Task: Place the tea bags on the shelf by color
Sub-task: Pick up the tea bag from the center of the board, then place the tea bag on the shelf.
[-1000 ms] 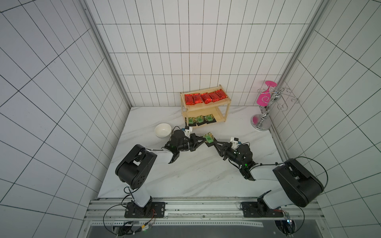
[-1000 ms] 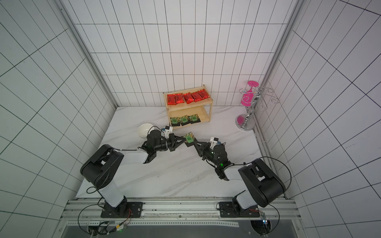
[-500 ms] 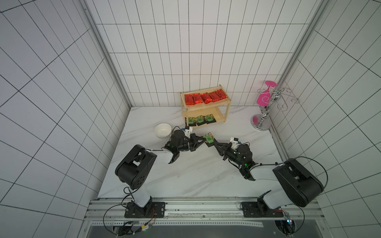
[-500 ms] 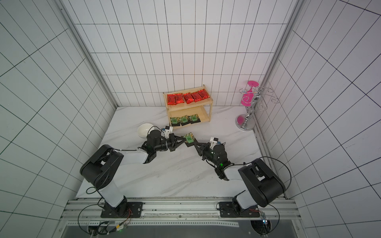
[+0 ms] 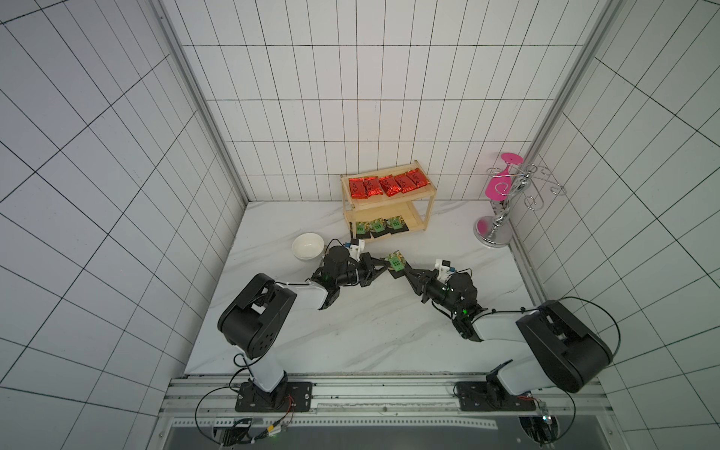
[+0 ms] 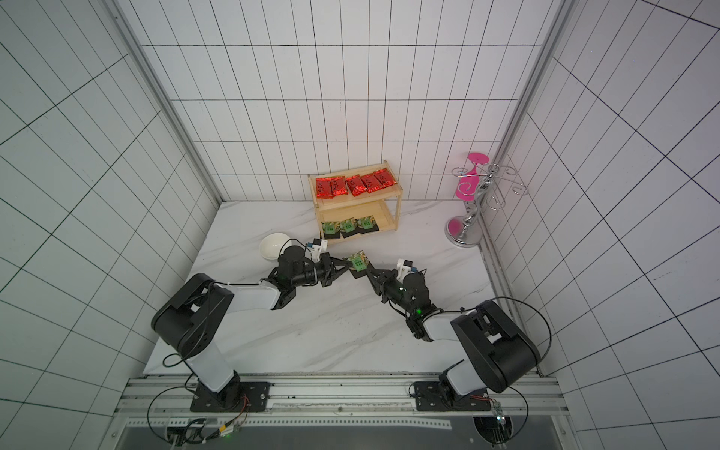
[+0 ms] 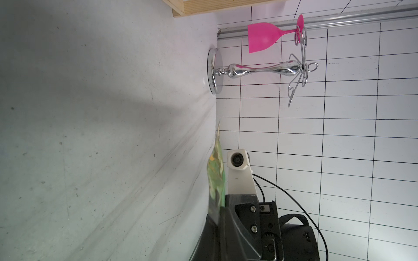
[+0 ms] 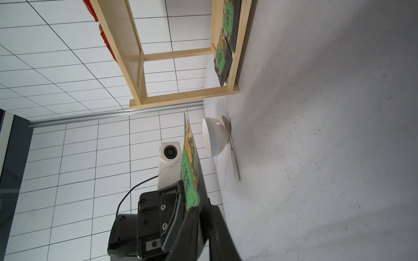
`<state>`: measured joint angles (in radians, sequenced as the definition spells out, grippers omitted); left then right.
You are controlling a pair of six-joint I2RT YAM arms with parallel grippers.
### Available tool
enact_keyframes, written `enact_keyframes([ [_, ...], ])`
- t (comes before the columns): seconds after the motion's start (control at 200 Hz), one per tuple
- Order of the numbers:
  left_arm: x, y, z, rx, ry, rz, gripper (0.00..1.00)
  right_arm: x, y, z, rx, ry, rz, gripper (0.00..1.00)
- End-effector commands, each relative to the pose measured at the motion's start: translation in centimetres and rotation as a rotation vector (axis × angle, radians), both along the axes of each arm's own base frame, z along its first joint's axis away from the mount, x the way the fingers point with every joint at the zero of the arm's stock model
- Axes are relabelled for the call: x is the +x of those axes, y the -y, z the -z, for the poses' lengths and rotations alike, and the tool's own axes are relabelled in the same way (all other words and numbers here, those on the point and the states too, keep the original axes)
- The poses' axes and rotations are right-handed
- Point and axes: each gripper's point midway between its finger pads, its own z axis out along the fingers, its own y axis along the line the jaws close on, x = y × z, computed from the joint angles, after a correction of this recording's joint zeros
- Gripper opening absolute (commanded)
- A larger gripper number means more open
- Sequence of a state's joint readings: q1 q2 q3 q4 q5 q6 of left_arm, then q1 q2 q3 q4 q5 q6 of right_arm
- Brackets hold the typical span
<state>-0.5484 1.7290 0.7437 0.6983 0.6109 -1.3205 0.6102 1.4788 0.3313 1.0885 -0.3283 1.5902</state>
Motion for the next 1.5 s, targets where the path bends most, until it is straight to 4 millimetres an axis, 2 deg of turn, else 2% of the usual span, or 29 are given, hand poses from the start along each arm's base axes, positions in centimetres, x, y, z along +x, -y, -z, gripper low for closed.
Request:
enact_keyframes([
  [0.0,-0.2,0.0,-1.2,-0.016,0.039,0.0,0.0,0.3,-0.5,-2.2,0.03,0.069,-0.007,0.09],
  [0.145,-0.2,0.1,-1.3,-0.018,0.039,0.005,0.0,0.3,-0.6,-2.7,0.034,0.084,-0.01,0.0],
  [0.355,-0.4,0.0,-1.7,-0.02,0.05,0.01,0.02,0.3,-0.3,-3.0,-0.007,0.11,-0.01,0.0],
  [0.48,-0.4,-0.3,-1.8,-0.008,0.056,0.008,0.2,0.4,0.0,-2.9,-0.039,0.13,-0.01,0.0],
  [0.56,-0.4,-0.4,-1.8,-0.008,0.056,0.007,0.38,0.6,0.1,-2.8,-0.057,0.139,-0.015,0.0],
  [0.61,-0.4,-0.5,-1.7,-0.007,0.054,0.007,0.46,0.8,0.1,-2.9,-0.068,0.152,-0.024,0.0],
  [0.755,-0.3,-1.5,-1.6,-0.002,0.049,-0.002,0.52,1.8,0.5,-2.6,-0.119,0.19,-0.039,0.0],
  [0.914,-0.3,-3.3,-1.2,0.058,0.047,-0.025,0.53,4.6,1.1,-2.1,-0.159,0.242,-0.058,0.0],
  [1.189,-1.3,-5.6,-1.5,0.155,0.057,-0.025,0.53,11.4,2.7,-2.2,-0.156,0.337,-0.011,0.0],
  [1.349,-1.5,-6.6,-2.0,0.203,0.076,-0.023,0.53,15.6,4.1,-1.4,-0.137,0.324,0.05,0.0],
  [1.494,-1.3,-7.4,-1.5,0.214,0.068,-0.032,0.53,18.8,5.3,-0.6,-0.113,0.306,0.115,0.0],
])
